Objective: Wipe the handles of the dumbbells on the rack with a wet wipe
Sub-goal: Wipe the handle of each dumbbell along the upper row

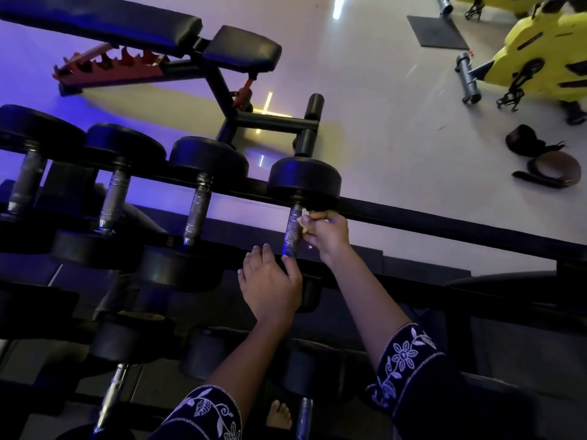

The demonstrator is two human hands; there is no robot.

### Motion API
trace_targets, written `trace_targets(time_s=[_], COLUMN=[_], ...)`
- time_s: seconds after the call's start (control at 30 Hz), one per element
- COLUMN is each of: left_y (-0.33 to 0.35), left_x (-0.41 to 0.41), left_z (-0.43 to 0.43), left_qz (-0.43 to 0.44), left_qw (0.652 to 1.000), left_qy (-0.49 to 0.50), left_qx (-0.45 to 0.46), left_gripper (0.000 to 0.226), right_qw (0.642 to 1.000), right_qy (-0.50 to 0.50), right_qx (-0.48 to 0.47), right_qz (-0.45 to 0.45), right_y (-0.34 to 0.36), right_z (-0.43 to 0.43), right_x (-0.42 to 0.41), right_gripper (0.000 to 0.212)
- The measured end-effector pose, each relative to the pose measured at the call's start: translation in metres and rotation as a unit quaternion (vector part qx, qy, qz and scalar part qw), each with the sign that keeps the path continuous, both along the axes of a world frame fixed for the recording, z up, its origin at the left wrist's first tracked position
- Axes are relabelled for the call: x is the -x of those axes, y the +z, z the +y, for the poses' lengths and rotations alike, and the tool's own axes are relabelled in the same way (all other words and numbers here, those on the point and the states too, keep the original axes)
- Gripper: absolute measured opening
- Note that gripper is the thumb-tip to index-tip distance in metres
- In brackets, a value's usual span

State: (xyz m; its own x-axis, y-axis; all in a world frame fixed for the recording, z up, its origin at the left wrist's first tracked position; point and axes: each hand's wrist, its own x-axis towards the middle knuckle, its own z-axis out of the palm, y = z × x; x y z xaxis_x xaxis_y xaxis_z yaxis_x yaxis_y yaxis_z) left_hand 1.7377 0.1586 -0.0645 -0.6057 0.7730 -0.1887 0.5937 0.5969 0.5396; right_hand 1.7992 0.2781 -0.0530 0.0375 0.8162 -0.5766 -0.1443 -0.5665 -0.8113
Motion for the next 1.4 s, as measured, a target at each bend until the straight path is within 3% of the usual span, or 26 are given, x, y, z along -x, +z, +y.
trace_targets(time_s=[0.07,0.2,0.27,0.4,0.53,0.67,0.8,0.97,1.13,1.4], left_y=[0.002,0.004,0.006,0.004,0.002,0.008,0.012,0.022,0.056,0.109], left_x=[-0.004,-0.012,-0.017,-0.030,-0.035,-0.026,-0.012,0.008,0.032,0.086], left_z=[0.001,0.000,0.000,-0.001,-0.008,-0.009,-0.013,-0.017,-0.034,-0.099], left_qz=[-0.002,-0.012,-0.002,0.031,0.062,0.034,-0.015,-0.109,-0.184,-0.082], left_qw=[1.000,0.999,0.999,0.998,0.995,0.991,0.985,0.967,0.956,0.972], left_qy=[0.004,0.006,0.002,-0.031,-0.077,-0.125,-0.169,-0.222,-0.220,-0.207], left_qx=[0.028,0.049,0.049,0.037,0.022,0.030,0.033,0.064,-0.055,-0.073], left_gripper=[0.056,0.056,0.061,0.063,0.067,0.069,0.061,0.060,0.040,0.041], right_qw=[0.999,0.976,0.979,0.997,0.983,0.971,0.988,0.988,0.998,0.991], right_qy=[0.005,0.119,0.128,0.036,0.045,0.083,0.035,0.013,-0.010,0.064], right_qx=[-0.009,-0.001,-0.002,-0.021,-0.044,-0.047,-0.051,-0.062,-0.068,-0.101], right_qz=[-0.048,-0.184,-0.161,-0.066,-0.170,-0.221,-0.141,-0.139,-0.014,0.065], right_y=[-0.008,-0.029,-0.023,0.004,-0.005,-0.012,0.000,0.027,0.062,0.126], right_z=[-0.004,-0.036,-0.031,0.005,-0.002,-0.033,-0.045,-0.056,-0.078,-0.131], right_x=[0.000,-0.020,-0.024,-0.015,-0.022,-0.041,-0.038,-0.026,-0.038,-0.020], right_gripper=[0.023,0.018,0.015,0.019,0.025,0.017,0.019,0.025,0.022,0.025])
